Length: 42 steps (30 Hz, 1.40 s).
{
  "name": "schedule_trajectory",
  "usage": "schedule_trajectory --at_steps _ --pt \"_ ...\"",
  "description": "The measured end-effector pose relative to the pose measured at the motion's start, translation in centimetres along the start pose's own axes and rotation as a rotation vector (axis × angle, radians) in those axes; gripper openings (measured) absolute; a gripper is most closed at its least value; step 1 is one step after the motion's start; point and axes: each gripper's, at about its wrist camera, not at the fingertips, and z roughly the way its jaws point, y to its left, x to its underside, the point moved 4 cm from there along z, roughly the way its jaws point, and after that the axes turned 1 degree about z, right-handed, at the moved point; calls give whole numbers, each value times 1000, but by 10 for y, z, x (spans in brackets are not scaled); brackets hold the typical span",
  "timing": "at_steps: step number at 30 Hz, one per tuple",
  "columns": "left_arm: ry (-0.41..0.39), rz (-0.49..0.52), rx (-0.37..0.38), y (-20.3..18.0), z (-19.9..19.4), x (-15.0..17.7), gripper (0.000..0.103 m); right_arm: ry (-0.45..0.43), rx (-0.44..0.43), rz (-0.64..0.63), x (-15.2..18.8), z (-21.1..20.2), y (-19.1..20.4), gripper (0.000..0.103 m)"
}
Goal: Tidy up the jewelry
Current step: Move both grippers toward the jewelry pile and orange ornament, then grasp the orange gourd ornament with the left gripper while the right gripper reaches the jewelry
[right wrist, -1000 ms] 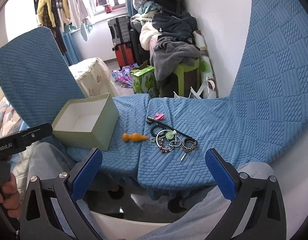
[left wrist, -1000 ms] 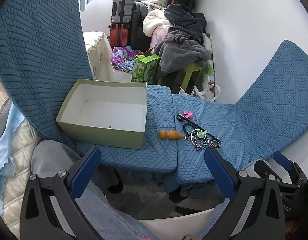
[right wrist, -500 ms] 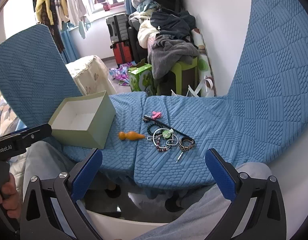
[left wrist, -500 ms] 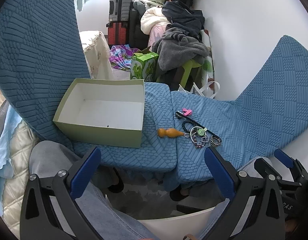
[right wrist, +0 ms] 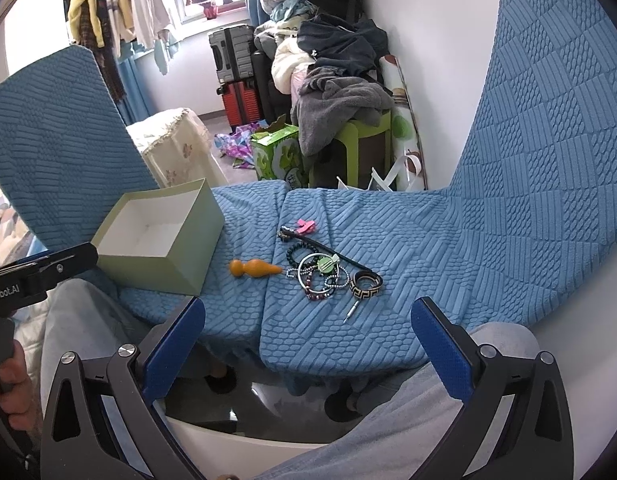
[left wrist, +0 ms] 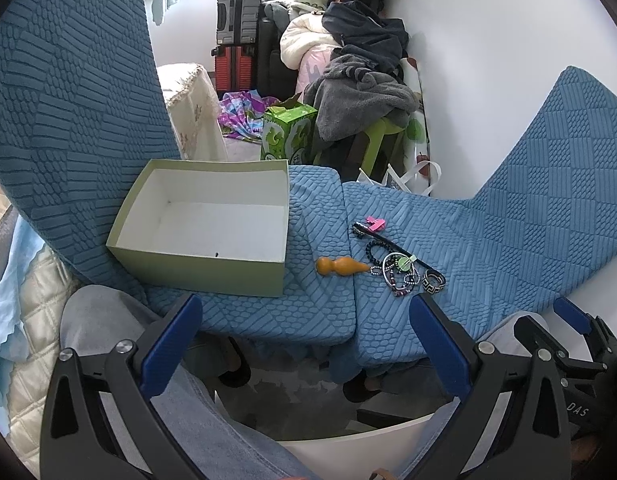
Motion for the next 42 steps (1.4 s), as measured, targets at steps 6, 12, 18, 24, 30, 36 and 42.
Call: schedule_trajectory --at_steps 6,12,18,24,30,36,42 --pt "-21 10 1 -3 0 -6 103 -11 -10 -1 -5 -1 1 103" --pt "-46 16 10 -5 1 -17 103 -28 -24 9 -12 0 -1 103" --pt "-107 34 9 -12 4 -37 103 -47 -14 -2 -28 5 -3 103" --pt "-172 71 33 -20 13 -61 103 -78 1 -5 -46 12 -12 103" --pt "-181 103 55 -32 36 -66 103 -101 15 -12 -55 31 -23 103" --pt "-136 112 92 -34 73 -53 103 -89 34 -8 -48 58 -34 103" --pt "-141 39 155 -27 96 -36 103 -53 -3 31 -29 91 -47 103"
